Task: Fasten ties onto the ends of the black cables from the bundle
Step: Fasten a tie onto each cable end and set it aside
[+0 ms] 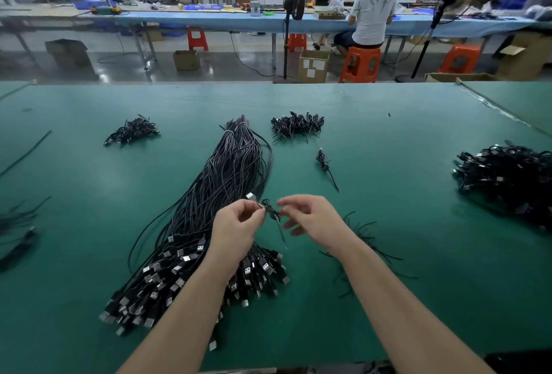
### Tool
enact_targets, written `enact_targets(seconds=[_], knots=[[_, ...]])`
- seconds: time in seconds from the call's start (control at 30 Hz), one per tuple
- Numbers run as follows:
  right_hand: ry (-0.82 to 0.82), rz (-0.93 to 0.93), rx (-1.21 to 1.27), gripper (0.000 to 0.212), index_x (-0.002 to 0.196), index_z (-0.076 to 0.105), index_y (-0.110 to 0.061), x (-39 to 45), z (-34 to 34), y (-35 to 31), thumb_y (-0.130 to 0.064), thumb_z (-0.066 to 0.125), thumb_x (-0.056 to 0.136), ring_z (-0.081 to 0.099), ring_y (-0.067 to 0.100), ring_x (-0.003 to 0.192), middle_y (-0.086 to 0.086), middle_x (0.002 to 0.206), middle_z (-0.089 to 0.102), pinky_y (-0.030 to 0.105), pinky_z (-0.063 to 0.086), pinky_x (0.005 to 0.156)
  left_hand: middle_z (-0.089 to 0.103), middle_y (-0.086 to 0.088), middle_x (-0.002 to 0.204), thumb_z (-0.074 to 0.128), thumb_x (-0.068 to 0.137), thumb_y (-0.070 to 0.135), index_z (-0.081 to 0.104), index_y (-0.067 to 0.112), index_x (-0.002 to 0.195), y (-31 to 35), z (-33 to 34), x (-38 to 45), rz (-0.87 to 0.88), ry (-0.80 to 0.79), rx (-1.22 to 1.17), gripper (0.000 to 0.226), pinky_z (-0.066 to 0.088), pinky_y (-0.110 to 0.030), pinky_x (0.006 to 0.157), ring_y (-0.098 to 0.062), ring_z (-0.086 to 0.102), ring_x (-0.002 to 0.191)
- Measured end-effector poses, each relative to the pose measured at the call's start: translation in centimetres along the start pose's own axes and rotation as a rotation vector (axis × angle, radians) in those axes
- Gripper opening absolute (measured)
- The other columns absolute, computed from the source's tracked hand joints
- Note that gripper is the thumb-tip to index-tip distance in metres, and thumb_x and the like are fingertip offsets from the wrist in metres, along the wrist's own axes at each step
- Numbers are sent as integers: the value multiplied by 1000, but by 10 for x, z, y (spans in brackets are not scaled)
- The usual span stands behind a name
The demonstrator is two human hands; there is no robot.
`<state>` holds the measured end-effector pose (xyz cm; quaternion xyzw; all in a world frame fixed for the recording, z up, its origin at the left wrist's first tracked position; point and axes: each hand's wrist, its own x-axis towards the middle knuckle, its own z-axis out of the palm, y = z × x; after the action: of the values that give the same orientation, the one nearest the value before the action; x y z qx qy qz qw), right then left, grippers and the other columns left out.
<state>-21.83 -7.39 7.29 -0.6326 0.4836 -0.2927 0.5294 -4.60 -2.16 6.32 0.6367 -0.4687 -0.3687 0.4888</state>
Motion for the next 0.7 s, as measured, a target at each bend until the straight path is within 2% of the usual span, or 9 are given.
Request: enact_targets(seconds=[0.03, 0.1, 0.17, 0.27, 0.4, 0.47, 0.53, 0.63, 0.7], knots=[[50, -136, -165, 27, 122, 69, -25, -1, -1, -1, -14, 64, 98, 70, 10, 85, -7, 115, 70, 32, 61, 81, 72, 1, 77, 70, 92, 14, 74, 12, 83, 1, 0, 1, -102, -40, -102, 10, 51, -30, 77, -5, 63, 77], [25, -344, -321, 35, 125, 69, -28, -2, -1, -4, -12, 70, 93, 66, 3, 90, -14, 120, 66, 18, 53, 78, 69, -2, 73, 67, 93, 9, 73, 9, 83, 3, 0, 1, -247, -101, -285, 12, 46, -31, 75, -12, 62, 73], [-15, -385, -349, 28, 117, 74, -25, -2, 1, -7, -13, 72, 92, 64, -2, 89, -15, 110, 70, 11, 47, 79, 64, -4, 71, 64, 94, 5, 72, 7, 81, 4, 1, 2, -330, -126, -435, 15, 43, -29, 68, -14, 59, 67], [7, -372, -385, 22, 114, 76, -21, -2, 2, -13, -17, 71, 93, 62, -6, 84, -14, 100, 73, 9, 46, 82, 63, -4, 69, 61, 95, 4, 71, 6, 79, 5, 2, 3, -358, -152, -531, 19, 42, -26, 60, -12, 55, 61], [-7, -396, -429, 22, 113, 76, -13, -1, 0, -20, -16, 72, 92, 66, 8, 89, -4, 100, 73, 19, 50, 86, 62, -2, 69, 61, 95, 6, 72, 10, 76, 5, 1, 2, -327, -170, -536, 23, 42, -25, 59, -10, 55, 61], [16, -376, -425, 18, 108, 78, -15, 0, -1, -22, -19, 73, 91, 66, 6, 84, -8, 91, 72, 20, 51, 81, 61, -1, 70, 63, 95, 7, 73, 10, 78, 5, 1, 3, -302, -167, -525, 20, 41, -25, 61, -11, 54, 63], [24, -352, -447, 14, 103, 79, -18, 1, 0, -24, -25, 71, 93, 63, 6, 71, -10, 79, 70, 24, 52, 72, 61, -2, 71, 65, 94, 7, 73, 8, 82, 4, 0, 2, -273, -143, -512, 14, 42, -30, 69, -14, 53, 68], [-35, -213, -344, 12, 92, 77, -21, 3, 0, -28, -27, 67, 96, 60, 13, 60, 4, 72, 73, 35, 55, 65, 62, -9, 78, 68, 92, 8, 73, 7, 84, 3, 0, -2, -146, -87, -451, 9, 44, -40, 83, -22, 54, 79], [-98, -71, -144, 17, 93, 77, -11, 3, -2, -32, -24, 68, 96, 64, 15, 61, 13, 76, 73, 33, 58, 66, 66, -11, 81, 71, 92, 11, 73, 8, 87, 3, 0, -5, -5, -57, -336, 6, 50, -38, 82, -20, 57, 80]])
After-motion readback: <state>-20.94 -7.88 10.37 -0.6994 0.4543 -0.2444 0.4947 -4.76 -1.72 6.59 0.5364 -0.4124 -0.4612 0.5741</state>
